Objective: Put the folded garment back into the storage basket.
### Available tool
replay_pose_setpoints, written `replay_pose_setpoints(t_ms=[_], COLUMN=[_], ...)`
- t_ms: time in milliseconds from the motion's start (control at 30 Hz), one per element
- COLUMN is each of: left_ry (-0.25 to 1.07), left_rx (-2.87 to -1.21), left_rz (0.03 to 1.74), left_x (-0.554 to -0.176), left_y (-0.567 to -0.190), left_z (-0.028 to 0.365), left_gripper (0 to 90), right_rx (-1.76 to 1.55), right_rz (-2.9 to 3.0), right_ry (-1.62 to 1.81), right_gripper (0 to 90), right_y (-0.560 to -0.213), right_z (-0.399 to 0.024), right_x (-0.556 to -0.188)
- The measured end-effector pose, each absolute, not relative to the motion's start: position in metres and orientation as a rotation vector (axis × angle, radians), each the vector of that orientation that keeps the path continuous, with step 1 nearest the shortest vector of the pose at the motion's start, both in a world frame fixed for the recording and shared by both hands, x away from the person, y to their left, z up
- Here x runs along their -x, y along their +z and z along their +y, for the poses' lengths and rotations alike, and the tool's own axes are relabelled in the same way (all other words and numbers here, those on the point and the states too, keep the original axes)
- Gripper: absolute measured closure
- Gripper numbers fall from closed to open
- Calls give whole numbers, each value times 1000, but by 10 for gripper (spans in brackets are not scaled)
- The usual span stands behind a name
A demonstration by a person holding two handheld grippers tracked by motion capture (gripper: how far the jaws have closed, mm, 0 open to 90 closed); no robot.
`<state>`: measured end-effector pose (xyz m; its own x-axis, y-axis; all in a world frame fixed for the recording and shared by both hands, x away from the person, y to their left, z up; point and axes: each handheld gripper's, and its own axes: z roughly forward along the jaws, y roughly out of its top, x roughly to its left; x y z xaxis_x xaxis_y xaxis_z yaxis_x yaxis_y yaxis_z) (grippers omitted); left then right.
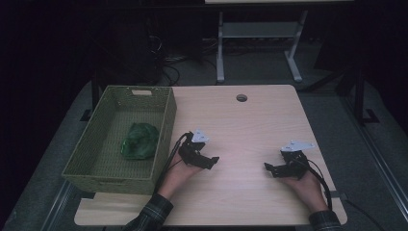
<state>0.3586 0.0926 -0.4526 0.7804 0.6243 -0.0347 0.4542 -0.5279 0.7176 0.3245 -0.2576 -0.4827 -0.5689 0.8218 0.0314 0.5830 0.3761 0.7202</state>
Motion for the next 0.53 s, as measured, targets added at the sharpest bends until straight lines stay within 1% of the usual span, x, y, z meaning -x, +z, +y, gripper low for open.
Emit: replay_pose_setpoints(t_ms=[233, 300, 533], left_ry=[308, 344, 349], left_rx=[-2236, -2229, -2224], left_rz=[820, 799, 792], left_x=[-364, -363, -363], left_y=[-475, -478, -479], left_z=[95, 95, 96], left_gripper=[139, 131, 130], right_rx=[-1230, -1230, -1229], right_rz=[2308, 2309, 2309], right_ry=[1005, 1005, 1005], right_gripper=[114, 114, 114], right_y=[-483, -483, -483], right_z=[-258, -258, -258], right_x=[-324, -324, -324])
